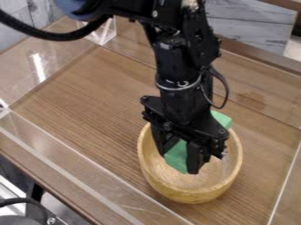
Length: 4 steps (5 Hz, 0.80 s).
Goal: Put the green block in the brown bowl
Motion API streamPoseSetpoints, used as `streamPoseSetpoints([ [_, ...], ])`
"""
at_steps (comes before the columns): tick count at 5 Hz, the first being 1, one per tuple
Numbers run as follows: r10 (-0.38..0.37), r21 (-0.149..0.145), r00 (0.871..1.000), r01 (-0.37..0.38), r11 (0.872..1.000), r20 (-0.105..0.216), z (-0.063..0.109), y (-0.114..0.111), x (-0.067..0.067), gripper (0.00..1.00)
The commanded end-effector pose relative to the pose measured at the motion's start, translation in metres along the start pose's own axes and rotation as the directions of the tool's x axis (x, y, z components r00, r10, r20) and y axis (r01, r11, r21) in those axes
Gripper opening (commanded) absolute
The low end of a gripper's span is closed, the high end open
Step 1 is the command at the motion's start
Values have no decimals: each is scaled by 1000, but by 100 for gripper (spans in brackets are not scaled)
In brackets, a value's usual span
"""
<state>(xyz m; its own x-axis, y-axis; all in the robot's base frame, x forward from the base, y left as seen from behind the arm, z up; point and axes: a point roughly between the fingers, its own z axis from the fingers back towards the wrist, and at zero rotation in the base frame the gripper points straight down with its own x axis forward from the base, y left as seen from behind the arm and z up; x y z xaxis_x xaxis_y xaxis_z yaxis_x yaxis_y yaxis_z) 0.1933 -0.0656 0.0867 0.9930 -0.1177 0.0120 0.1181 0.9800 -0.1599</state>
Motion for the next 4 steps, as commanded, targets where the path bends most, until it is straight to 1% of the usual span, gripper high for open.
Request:
streamPoseSetpoints([
  [1,9,-10,1000,-9,1000,30,4,2,7,0],
  [4,21,-29,999,-20,999,29,-1,6,11,0],
])
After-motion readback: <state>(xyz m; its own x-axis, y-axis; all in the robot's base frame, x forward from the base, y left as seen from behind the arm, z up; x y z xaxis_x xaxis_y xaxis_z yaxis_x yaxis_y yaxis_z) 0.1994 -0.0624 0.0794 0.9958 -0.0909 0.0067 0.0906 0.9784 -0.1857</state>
